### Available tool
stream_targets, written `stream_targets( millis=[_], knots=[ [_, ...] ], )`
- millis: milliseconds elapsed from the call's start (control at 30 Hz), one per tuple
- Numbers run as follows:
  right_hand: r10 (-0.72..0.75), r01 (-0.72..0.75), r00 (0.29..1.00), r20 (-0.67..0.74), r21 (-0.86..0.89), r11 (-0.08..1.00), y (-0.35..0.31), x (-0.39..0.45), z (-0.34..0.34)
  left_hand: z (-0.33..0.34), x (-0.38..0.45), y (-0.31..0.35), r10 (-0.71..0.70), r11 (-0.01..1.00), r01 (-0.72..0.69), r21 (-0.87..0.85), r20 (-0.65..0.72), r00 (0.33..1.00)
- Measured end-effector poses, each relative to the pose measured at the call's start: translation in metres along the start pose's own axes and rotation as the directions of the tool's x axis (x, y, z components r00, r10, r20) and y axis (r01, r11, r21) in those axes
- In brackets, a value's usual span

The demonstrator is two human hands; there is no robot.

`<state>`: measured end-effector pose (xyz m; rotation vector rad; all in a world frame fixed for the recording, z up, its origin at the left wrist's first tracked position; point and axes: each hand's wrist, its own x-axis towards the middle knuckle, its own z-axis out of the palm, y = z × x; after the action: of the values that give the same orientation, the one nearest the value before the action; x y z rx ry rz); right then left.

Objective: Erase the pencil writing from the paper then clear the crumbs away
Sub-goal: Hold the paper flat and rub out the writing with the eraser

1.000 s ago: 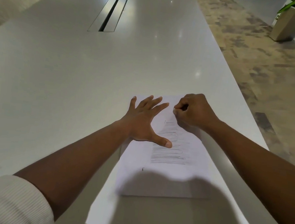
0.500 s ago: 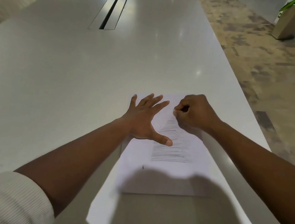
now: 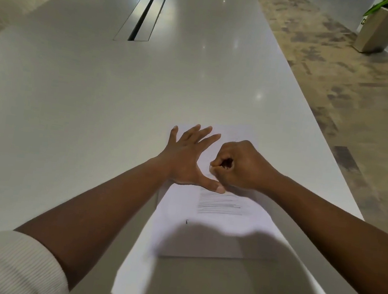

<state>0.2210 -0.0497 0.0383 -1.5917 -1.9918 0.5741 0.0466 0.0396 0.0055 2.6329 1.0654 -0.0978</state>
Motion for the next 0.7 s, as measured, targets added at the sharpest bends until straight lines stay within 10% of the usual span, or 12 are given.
stream_targets(
  millis=[200,533,700],
  knots=[
    [0.131,-0.154,0.970,-0.205,-0.098,0.983,0.028,0.023,-0.024,0.000,0.000,0.000,-0.007,1.000,0.007,-0.025,0.001,1.000],
    [-0.082,0.084,0.992,0.100,-0.020,0.996,-0.004,-0.002,-0.001,-0.001,0.002,0.000,0.001,1.000,-0.001,0.018,0.007,1.000],
    [0.002,-0.003,0.998,-0.057,-0.019,1.000,0.008,0.011,-0.007,-0.001,-0.001,0.001,-0.006,1.000,0.007,-0.022,0.009,1.000]
  ],
)
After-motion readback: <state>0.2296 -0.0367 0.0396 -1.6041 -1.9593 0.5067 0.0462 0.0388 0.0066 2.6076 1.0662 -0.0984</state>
